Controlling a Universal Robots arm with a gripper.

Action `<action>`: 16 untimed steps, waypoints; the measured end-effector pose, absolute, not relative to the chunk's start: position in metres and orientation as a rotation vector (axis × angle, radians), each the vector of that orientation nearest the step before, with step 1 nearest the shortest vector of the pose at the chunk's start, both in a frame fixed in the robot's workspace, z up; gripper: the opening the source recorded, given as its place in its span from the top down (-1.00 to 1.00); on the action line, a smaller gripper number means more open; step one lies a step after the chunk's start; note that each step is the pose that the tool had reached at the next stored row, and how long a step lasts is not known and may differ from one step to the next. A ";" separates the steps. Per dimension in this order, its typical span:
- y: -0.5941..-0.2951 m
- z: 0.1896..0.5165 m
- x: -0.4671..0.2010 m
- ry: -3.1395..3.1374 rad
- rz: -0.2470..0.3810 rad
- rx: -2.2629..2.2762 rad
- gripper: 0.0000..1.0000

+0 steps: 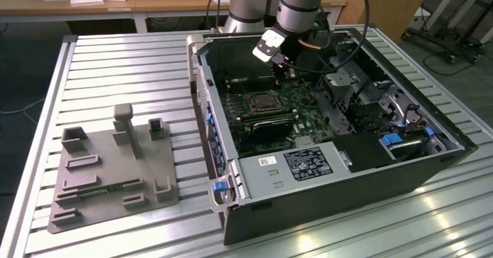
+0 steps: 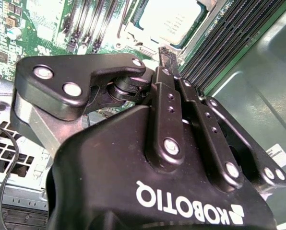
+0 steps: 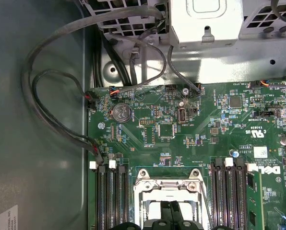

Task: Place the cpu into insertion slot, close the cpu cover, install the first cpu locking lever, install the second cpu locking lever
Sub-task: 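Close the cpu cover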

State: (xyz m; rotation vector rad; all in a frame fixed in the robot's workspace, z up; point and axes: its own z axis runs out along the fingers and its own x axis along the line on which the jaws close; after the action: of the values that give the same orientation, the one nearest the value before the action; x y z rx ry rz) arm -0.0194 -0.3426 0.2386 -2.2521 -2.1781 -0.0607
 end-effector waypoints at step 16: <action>-0.343 0.239 -0.023 -2.178 -0.061 -2.252 0.80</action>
State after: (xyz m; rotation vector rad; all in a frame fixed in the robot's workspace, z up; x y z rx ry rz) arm -0.0228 -0.3426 0.2386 -2.2521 -2.1780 -0.0607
